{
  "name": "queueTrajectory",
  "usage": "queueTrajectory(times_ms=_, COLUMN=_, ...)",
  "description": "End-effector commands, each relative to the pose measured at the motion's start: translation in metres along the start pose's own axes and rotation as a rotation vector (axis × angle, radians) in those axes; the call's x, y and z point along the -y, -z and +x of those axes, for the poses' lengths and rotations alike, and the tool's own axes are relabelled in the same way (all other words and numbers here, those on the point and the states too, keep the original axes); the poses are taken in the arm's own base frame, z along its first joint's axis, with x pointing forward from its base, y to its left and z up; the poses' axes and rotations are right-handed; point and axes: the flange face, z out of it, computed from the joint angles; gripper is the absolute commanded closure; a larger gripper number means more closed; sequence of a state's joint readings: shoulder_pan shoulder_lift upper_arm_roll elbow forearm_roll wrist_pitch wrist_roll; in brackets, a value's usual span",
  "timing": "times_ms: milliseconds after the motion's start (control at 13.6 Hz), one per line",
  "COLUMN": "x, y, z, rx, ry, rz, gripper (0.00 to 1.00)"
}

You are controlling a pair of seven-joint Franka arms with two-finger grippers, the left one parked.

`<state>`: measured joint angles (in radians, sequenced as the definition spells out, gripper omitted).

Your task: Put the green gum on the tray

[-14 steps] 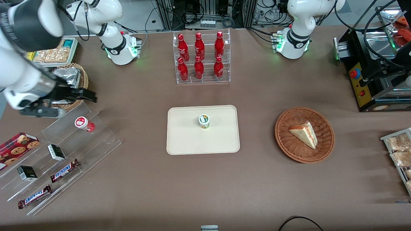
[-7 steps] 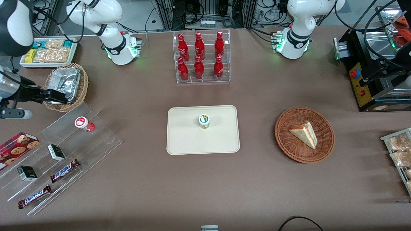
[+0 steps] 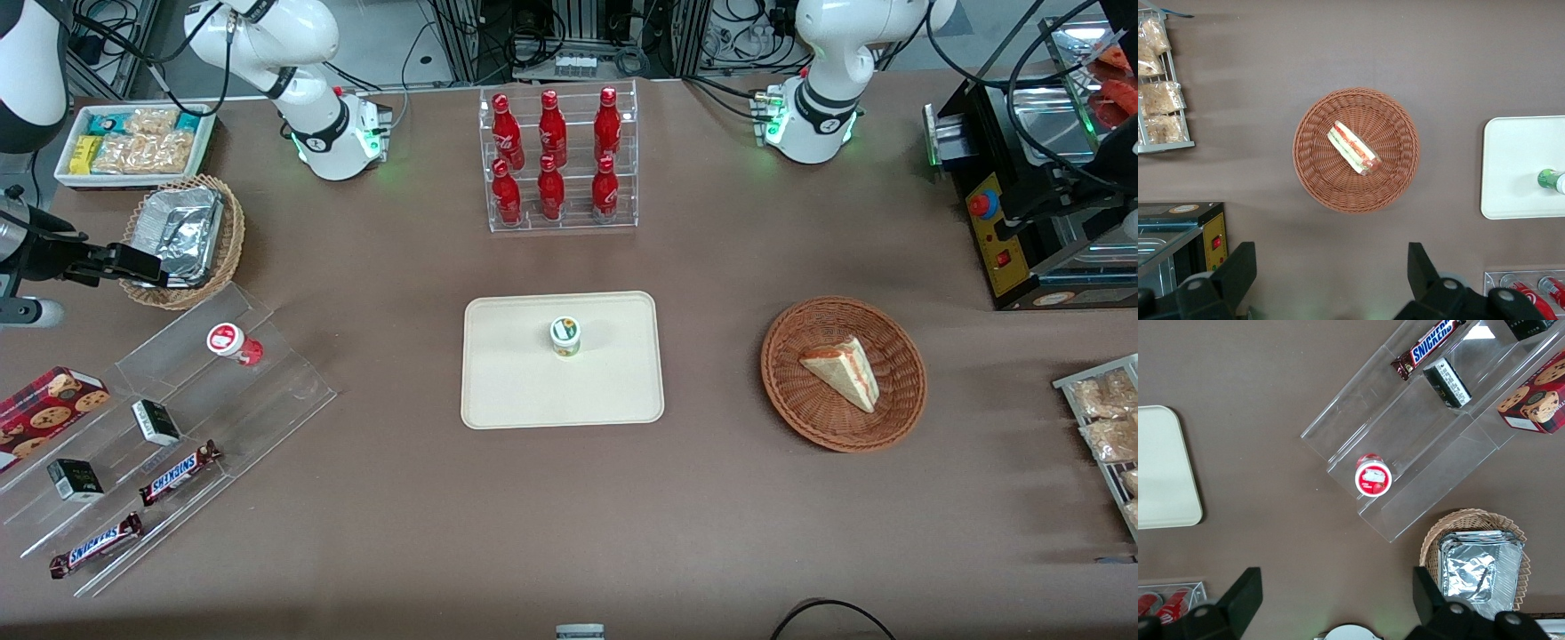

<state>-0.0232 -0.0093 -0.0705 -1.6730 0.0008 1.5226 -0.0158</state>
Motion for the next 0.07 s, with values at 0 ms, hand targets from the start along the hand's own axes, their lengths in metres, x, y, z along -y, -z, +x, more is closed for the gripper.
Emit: queueTrajectory(times_ms=0, x=-0.0012, y=0.0036, z=0.003, rx=0.003, ry=0.008, rz=-0.006, gripper=0.0)
